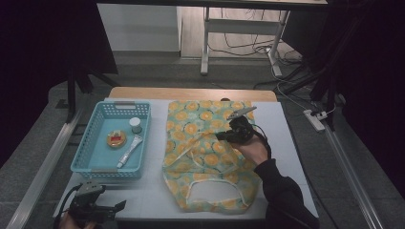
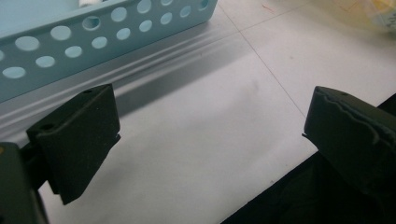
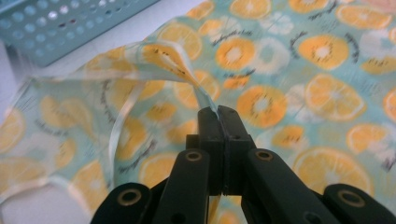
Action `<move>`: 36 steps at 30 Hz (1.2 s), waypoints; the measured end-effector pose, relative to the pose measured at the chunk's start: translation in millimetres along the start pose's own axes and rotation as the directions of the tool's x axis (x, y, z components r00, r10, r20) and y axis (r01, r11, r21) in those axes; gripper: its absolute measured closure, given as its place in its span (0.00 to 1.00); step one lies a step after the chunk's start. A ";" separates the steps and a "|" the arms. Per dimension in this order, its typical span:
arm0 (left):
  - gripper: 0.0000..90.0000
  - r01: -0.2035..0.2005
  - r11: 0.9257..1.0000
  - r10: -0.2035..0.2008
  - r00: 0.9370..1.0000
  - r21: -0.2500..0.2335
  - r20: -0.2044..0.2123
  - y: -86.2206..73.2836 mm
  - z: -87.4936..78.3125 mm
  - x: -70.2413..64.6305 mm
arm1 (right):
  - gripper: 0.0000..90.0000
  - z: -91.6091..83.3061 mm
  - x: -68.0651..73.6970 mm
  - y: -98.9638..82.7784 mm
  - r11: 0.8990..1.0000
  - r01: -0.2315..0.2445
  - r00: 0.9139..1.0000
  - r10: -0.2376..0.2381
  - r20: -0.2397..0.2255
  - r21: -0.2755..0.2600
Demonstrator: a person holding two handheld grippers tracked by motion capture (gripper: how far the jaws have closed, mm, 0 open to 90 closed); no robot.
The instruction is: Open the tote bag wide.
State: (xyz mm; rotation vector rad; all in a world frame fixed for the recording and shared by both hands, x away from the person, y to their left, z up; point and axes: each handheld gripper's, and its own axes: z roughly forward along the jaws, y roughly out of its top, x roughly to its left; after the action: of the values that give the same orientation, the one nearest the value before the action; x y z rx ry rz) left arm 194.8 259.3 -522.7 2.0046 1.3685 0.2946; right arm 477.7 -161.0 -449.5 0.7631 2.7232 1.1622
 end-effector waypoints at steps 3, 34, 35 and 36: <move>0.04 0.001 1.000 -0.001 1.000 -0.002 0.000 -0.1 0.0 0.1 | 0.99 8.4 -9.1 7.1 1.000 0.000 1.000 0.000 0.010 -0.006; 0.04 0.003 1.000 -0.003 1.000 0.000 -0.001 0.0 0.1 0.1 | 0.48 34.8 -18.6 13.7 0.999 0.003 0.998 0.000 0.065 -0.035; 0.04 0.003 1.000 -0.003 1.000 0.000 -0.001 0.0 0.1 0.1 | 0.42 27.8 -9.5 13.2 0.999 0.009 0.999 -0.007 0.035 -0.046; 0.04 0.003 1.000 -0.003 1.000 0.000 -0.001 0.1 0.1 0.1 | 0.42 27.8 -9.5 13.2 0.999 0.009 0.999 -0.007 0.035 -0.046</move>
State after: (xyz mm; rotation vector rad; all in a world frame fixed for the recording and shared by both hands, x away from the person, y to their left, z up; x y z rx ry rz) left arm 194.9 259.3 -522.7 2.0026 1.3726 0.2942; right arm 498.8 -139.6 -461.1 0.7591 2.6583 1.1944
